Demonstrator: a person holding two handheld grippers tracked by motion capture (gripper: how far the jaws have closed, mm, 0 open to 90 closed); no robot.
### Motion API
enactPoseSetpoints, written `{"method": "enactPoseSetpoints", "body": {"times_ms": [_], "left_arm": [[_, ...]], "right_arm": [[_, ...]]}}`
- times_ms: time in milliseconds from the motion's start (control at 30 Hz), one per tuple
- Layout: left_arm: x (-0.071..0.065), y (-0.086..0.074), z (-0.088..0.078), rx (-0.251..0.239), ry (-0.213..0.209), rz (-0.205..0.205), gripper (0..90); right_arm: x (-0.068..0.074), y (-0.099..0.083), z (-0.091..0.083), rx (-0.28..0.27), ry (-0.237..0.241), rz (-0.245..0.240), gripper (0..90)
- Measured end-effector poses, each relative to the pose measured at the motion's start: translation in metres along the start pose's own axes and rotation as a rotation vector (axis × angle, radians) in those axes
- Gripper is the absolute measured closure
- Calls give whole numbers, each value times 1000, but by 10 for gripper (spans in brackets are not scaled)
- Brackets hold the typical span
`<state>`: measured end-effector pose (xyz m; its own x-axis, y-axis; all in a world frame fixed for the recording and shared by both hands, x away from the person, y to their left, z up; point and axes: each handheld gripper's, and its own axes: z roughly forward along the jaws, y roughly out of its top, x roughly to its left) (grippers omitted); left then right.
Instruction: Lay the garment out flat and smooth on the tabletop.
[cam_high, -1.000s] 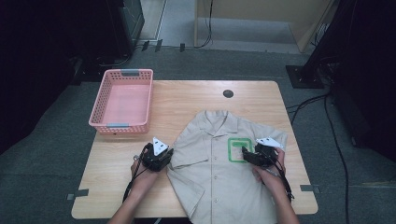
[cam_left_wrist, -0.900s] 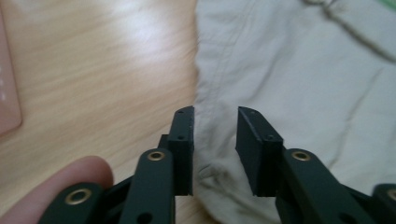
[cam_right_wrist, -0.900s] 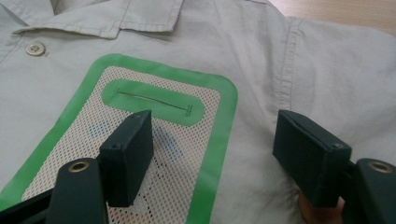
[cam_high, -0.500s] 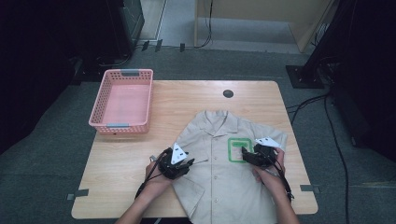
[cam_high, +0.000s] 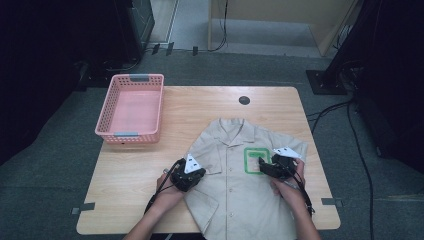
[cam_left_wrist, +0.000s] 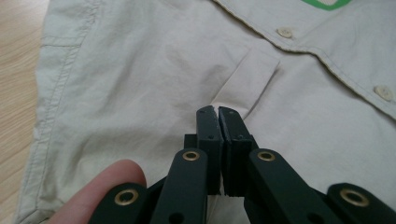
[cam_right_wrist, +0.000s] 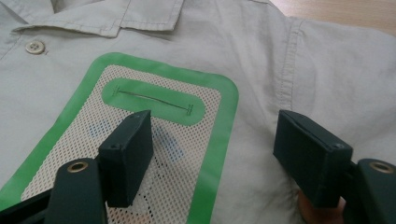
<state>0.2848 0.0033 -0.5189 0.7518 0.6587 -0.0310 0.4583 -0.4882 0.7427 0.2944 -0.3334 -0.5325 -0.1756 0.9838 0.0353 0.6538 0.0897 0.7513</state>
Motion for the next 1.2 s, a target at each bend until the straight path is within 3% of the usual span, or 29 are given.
{"method": "enactPoseSetpoints", "body": {"times_ms": [233, 400, 567, 733, 900, 1033, 1067, 1133, 1167, 1200], "left_arm": [[33, -1, -26, -108, 94, -128, 894], [63, -11, -40, -132, 151, -226, 894], [82, -19, -48, -147, 201, -297, 893], [90, -25, -51, -150, 226, -337, 893], [93, -28, -47, -136, 228, -354, 893], [95, -29, -47, -145, 234, -380, 887], [95, -29, -48, -150, 252, -388, 876], [93, -28, -52, -168, 340, -401, 781], [93, -28, -54, -183, 339, -415, 723], [93, -27, -55, -202, 310, -429, 700]], "right_arm": [[-1, 0, 0, -2, 6, 6, 285], [-1, 0, 0, -2, 11, 4, 284], [-5, 0, -1, 0, 10, -8, 284], [-19, -2, -3, 1, 8, -7, 284], [-36, -4, -7, -9, 4, 29, 288], [-39, -5, -8, -15, 16, 40, 289], [-38, -5, -8, -14, 15, 37, 289], [-38, -5, -8, -12, 14, 32, 287], [-38, -5, -8, -11, 13, 30, 286], [-38, -5, -8, -11, 13, 30, 284]]}}
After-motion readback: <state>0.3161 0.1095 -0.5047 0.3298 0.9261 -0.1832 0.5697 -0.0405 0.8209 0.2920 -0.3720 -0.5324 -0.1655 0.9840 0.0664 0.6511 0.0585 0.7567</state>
